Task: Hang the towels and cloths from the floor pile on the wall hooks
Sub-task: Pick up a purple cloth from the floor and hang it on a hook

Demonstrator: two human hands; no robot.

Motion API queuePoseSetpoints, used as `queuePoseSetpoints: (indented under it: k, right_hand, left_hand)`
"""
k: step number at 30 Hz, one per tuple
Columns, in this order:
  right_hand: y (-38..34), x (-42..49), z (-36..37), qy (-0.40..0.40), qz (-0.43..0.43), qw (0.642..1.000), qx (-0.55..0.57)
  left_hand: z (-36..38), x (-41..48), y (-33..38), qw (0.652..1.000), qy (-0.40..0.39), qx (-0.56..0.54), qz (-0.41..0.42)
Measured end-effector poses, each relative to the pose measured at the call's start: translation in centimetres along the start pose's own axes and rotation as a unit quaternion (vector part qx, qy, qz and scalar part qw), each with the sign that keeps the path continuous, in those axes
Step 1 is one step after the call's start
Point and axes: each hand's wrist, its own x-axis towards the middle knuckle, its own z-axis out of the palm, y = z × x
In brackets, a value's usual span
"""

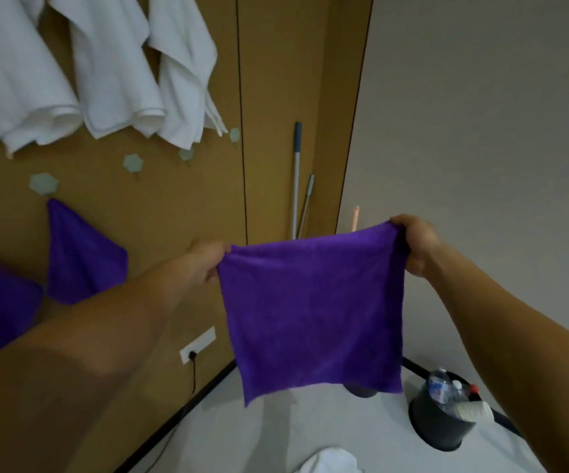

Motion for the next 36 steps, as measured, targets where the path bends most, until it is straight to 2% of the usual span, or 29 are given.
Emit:
queuePoseSetpoints:
  k: [3,8,19,27,32,36]
  right_hand:
    - [0.4,-0.6,1.7,0.031,-0.019,0.996,-0.076]
    - [-1.0,-1.7,4.4,-0.006,-0.028,1.0,0.013]
    - [-1.1,-1.9,8.7,0.002,-0.053,0.998,-0.031]
    - [-1.3,-1.0,10.6,0.019,-0.076,0.995,-0.061]
    - [-1.5,-0.6,11.9,0.057,-0.115,0.986,-0.106]
    - [-1.5,-0.5,12.4,0.051,-0.105,0.991,-0.071]
  left_hand:
    - [-2.6,-0.4,1.3,0.997,-0.005,-0.074,0.015]
    - [-6.3,-0.5,2.9,0.979,-0.009,-0.201,0.031]
    - [-12.6,1.1,3.5,0.97,-0.039,-0.233,0.051]
    - [-14.8,3.1,2.0,0.951,-0.01,-0.301,0.075]
    - [-15.8,3.4,2.2,0.934,0.039,-0.339,0.101]
    - [-16.3,3.4,2.2,0.922,0.043,-0.36,0.134]
